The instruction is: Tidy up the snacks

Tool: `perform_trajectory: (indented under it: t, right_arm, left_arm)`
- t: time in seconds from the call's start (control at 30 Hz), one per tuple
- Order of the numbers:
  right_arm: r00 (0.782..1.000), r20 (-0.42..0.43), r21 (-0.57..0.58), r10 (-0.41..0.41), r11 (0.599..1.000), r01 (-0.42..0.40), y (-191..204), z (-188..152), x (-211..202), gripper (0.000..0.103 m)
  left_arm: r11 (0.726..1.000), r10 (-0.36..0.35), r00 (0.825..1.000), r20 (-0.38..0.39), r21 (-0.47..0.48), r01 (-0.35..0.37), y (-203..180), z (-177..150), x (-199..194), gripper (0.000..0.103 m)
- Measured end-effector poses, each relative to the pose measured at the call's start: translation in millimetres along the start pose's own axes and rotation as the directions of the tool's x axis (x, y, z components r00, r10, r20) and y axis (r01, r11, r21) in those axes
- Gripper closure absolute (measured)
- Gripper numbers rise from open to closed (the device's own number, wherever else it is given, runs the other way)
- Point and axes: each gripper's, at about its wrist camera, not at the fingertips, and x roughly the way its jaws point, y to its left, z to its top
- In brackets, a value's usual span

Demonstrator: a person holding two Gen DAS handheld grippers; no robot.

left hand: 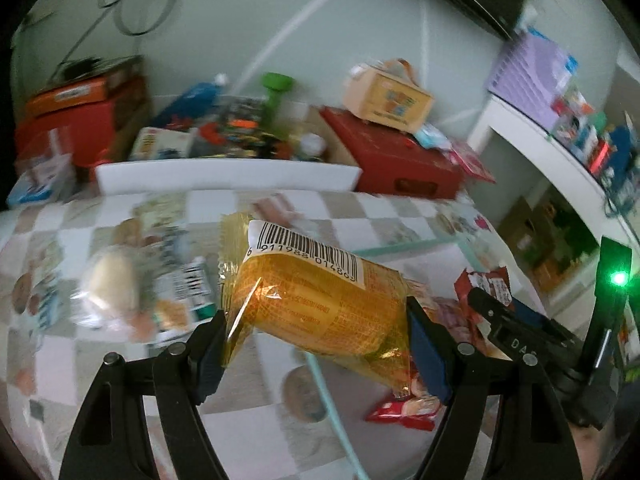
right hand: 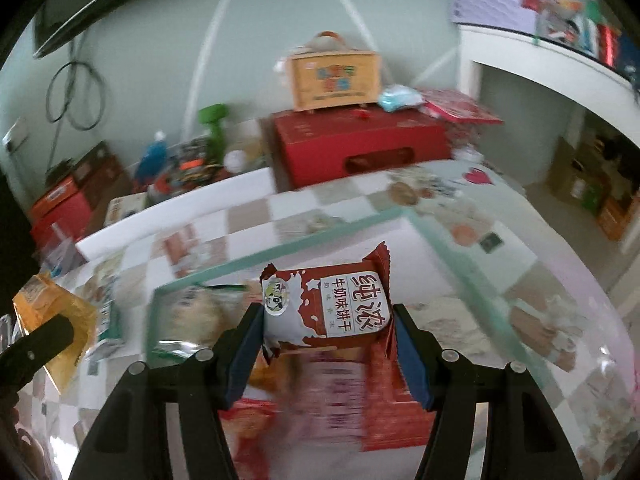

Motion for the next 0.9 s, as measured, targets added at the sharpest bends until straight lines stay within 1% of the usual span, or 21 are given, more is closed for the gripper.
perform_trajectory:
  t: [0.1,0.23,0.37,0.43,0.5,0.67,0.8,0.83,0.9]
  right_arm:
    - [1.0,-0.001,0.037,-0.019,0.999,0.019,-18,0,0,0.037]
    - [1.0,-0.005,0.068,-0.029,0.997,0.029,-29,-2,2,0.037]
    - [1.0,-0.021,0.075,-0.013,0.997,0.015,-32,-6,7,0.037]
    - [0.999,-0.029,0.07,-0.022,0.997,0.024,-32,-6,10,0.037]
    - [1.0,-0.026,0.073,-0.013,0.997,0.015,-32,-6,8,0.037]
    - [1.0,-0.019,0.064,-0.012,0.998,0.013,-29,-4,5,0.037]
    - [1.0,-0.014,0.06,-0.009,0.998,0.01,-27,-3,4,0.036]
    - [1.0,-0.014,0.059,-0.007,0.998,0.008,-27,-3,3,0.035]
    - [1.0,-0.013,0.054,-0.004,0.999,0.005,-25,-2,2,0.033]
  left_arm:
    - [0.999,-0.014,1.0,-0.028,0.039,0.015,-16,-6,8,0.023]
    - [0.998,-0.018,0.996,-0.082,0.051,0.022,-24,-19,22,0.023]
    - [0.998,-0.024,0.99,-0.137,0.051,0.032,-27,-33,37,0.023]
    - [0.997,-0.044,0.987,-0.153,0.048,0.052,-31,-38,41,0.023]
    - [0.996,-0.065,0.984,-0.168,0.051,0.075,-36,-41,45,0.023]
    - [0.994,-0.065,0.98,-0.19,0.072,0.08,-43,-45,48,0.022]
    - [0.996,-0.047,0.983,-0.18,0.07,0.06,-39,-42,44,0.016]
    - [0.996,-0.047,0.984,-0.173,0.064,0.059,-37,-41,41,0.015]
    - [0.996,-0.067,0.985,-0.16,0.043,0.074,-32,-38,36,0.008]
